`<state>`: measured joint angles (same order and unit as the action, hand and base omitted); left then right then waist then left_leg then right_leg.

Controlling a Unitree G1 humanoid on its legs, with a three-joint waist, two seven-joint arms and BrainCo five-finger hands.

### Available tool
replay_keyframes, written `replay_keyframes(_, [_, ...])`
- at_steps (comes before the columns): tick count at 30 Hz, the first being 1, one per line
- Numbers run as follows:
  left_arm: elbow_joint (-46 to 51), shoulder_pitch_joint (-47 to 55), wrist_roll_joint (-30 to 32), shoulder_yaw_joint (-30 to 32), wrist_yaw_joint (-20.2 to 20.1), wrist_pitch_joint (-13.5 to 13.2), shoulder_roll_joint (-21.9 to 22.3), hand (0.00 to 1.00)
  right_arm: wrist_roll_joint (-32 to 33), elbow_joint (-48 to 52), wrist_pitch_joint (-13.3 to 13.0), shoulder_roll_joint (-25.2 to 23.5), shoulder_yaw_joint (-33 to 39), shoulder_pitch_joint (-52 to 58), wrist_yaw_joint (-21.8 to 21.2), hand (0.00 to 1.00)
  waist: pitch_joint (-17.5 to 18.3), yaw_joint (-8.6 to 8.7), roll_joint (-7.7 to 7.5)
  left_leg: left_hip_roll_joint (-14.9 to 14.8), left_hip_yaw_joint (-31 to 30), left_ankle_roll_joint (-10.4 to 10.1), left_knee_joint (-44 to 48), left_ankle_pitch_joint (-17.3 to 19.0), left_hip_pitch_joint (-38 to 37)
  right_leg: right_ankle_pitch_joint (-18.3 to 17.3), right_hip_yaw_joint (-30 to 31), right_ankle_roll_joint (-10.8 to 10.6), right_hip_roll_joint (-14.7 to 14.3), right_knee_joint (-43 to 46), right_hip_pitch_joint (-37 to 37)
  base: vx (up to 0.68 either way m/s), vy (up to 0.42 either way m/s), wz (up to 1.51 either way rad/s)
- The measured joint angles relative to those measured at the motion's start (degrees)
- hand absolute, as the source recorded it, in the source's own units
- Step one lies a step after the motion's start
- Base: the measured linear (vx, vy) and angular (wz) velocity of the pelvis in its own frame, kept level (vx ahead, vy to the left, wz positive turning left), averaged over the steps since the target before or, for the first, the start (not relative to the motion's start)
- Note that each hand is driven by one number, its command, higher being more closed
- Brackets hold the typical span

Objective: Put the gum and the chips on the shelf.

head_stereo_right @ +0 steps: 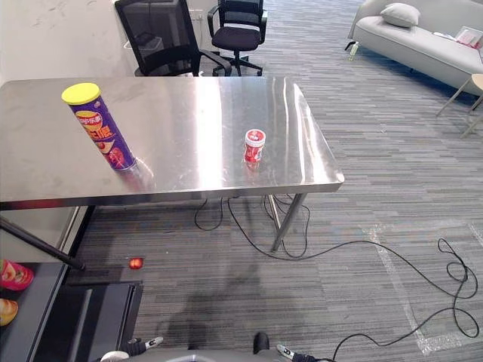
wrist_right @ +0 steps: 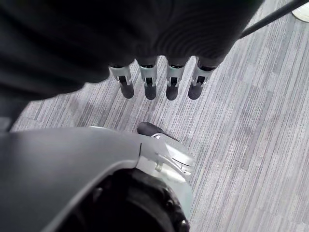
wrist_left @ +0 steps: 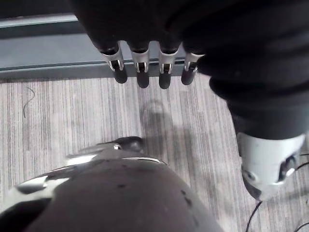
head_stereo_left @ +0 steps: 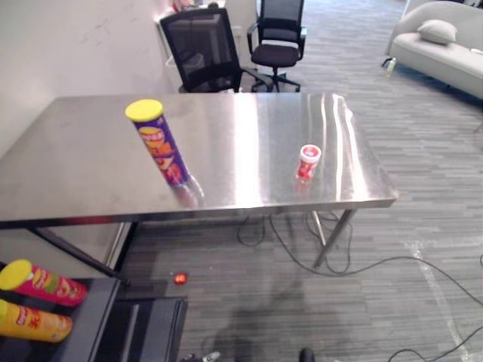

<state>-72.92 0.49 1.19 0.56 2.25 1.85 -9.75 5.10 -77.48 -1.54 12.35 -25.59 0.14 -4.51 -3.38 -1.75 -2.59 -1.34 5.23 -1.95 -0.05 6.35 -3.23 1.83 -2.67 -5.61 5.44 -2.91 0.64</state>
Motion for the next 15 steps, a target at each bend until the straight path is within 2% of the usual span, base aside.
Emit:
replay_keyframes(5, [0.1, 1.8, 0.1, 5.8, -0.1, -0.1, 0.6, 0.0, 2.2, 0.0, 0.0, -0.9, 0.6, 0.1, -1.2, 0.0, 0.5, -0.11, -0.5, 0.0, 0.5, 0.1, -1.0, -0.1, -3.0, 0.0, -0.4, 0.0, 0.1, 0.0, -2.1, -0.01, 0.005, -0.05])
replay_keyframes(7, [0.1, 2.2, 0.1, 9.6, -0.1, -0.1, 1.0, 0.0, 2.8, 0.2, 0.0, -1.1, 0.9, 0.4, -1.6, 0.0, 0.5, -0.09, -0.74, 0.0, 0.8, 0.2, -0.8, 0.3, -4.3, -1.8, -0.8, -0.1, 0.7, 3.1, -1.8, -0.05, 0.011, -0.08])
replay_keyframes(8, [0.1, 2.4, 0.1, 10.8, -0.1, 0.0, 1.3, 0.0, 4.0, 0.3, 0.0, -1.0, 1.9, 1.0, -2.0, 0.0, 0.1, -0.07, -0.77, 0.0, 1.1, -0.1, -0.6, 1.2, -5.6, -3.6, -1.0, -0.5, 0.9, 7.6, -0.8, -0.08, -0.012, -0.2])
replay_keyframes(10, [0.2, 3.1, 0.2, 12.2, -0.1, -0.1, 2.3, 0.0, 4.9, 1.1, -0.5, 0.0, 4.0, 1.6, -2.4, 0.0, -0.8, -0.11, 1.3, -2.0, 2.3, 0.8, 0.3, 2.8, -7.3, -3.3, -2.3, 0.2, -0.3, 18.4, 2.5, -0.11, -0.015, -0.32])
replay_keyframes(11, [0.1, 4.2, 0.2, 12.9, -0.1, 0.0, 2.9, 0.0, 5.1, 2.6, -0.7, 0.4, 5.4, 2.3, -2.3, 0.0, -1.3, 0.44, 2.38, -3.6, 2.6, 1.1, 1.0, 3.7, -9.1, -2.3, -2.7, 0.6, -0.9, 23.7, 4.0, -0.1, 0.036, -0.14])
replay_keyframes(12, [0.1, 4.7, 0.3, 13.3, -0.2, 0.0, 2.8, 0.0, 5.1, 3.1, -1.0, 0.4, 6.2, 2.7, -2.3, 0.0, -1.3, 1.29, 2.49, -4.5, 2.6, 1.2, 1.5, 4.3, -10.4, -4.2, -3.8, 2.6, -0.5, 26.2, 4.2, -0.08, 0.059, 0.02])
replay_keyframes(13, [0.1, 4.7, 0.9, 13.5, -0.3, 0.0, 2.7, 0.0, 5.1, 3.2, -1.0, 0.1, 6.2, 3.2, -2.3, 0.0, -1.4, 1.48, 2.18, -4.6, 2.6, 1.2, 1.3, 4.4, -10.9, -4.6, -4.6, 3.2, 0.4, 25.4, 4.3, -0.03, 0.046, 0.13])
replay_keyframes(15, [0.1, 4.8, 1.6, 15.9, -0.2, 0.0, 3.0, 0.0, 5.1, 2.9, -1.0, 0.4, 6.1, 3.4, -2.4, 0.0, -1.4, 1.41, 2.01, -4.7, 2.6, 1.1, 0.3, 4.4, -10.9, -3.9, -6.0, 2.3, 2.0, 17.9, 4.6, 0.03, -0.017, 0.01])
